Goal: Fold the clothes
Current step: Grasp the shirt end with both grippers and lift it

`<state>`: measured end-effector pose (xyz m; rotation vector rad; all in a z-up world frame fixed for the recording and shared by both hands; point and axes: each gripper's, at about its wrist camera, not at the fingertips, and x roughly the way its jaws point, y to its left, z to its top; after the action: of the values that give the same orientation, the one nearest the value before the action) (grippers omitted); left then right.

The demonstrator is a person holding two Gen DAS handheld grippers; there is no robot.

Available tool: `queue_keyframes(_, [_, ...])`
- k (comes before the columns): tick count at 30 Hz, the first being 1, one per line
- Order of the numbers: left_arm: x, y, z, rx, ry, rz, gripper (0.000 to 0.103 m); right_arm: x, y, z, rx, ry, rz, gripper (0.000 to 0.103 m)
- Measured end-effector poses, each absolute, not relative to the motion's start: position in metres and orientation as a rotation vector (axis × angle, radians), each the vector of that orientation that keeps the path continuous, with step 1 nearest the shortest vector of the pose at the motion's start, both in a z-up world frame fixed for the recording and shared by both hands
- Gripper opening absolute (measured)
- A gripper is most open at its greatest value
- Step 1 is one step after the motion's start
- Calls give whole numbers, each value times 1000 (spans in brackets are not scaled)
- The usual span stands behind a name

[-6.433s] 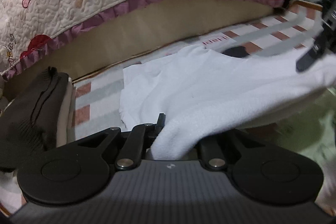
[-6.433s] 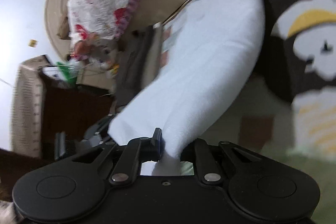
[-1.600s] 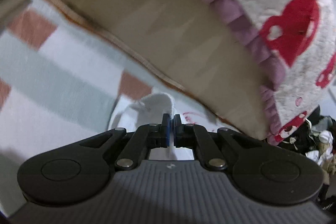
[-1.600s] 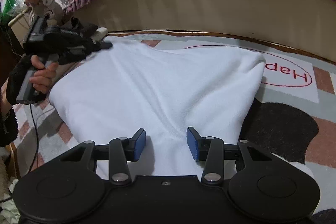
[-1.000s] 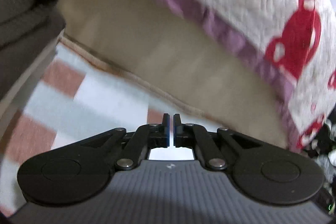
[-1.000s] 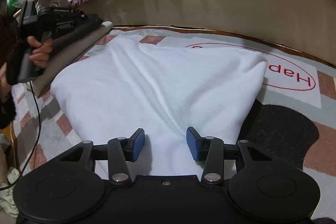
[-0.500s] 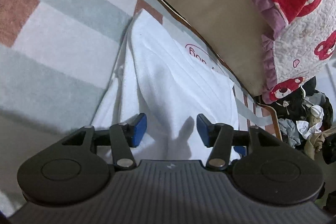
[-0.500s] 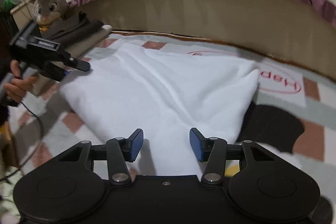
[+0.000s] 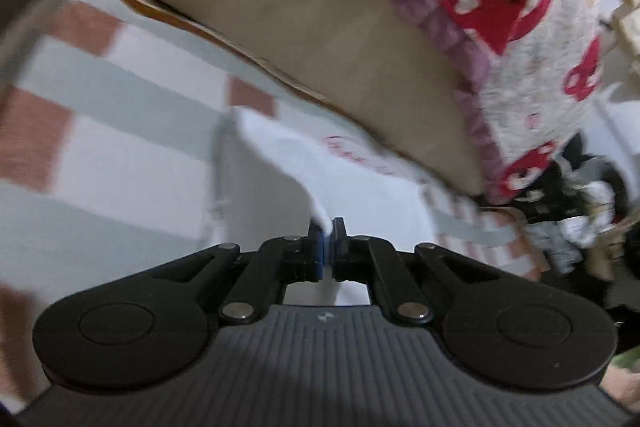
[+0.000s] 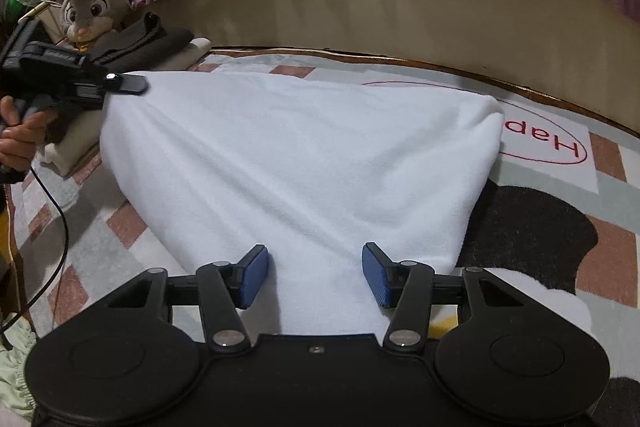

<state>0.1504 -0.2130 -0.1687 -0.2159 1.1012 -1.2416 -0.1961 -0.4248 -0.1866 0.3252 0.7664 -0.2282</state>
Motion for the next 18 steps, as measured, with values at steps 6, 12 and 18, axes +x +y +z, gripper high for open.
queue_keyframes(6, [128, -186, -153, -12, 944, -1023, 0, -195, -420, -187, 282, 784, -254, 55])
queue_keyframes(12, [100, -166, -161, -92, 1045, -1128, 5, -202, -399, -168, 107, 785, -347, 58])
queue_keyframes(18, [60, -186, -167, 132, 968, -1168, 58, -233, -354, -157, -148, 754, -284, 69])
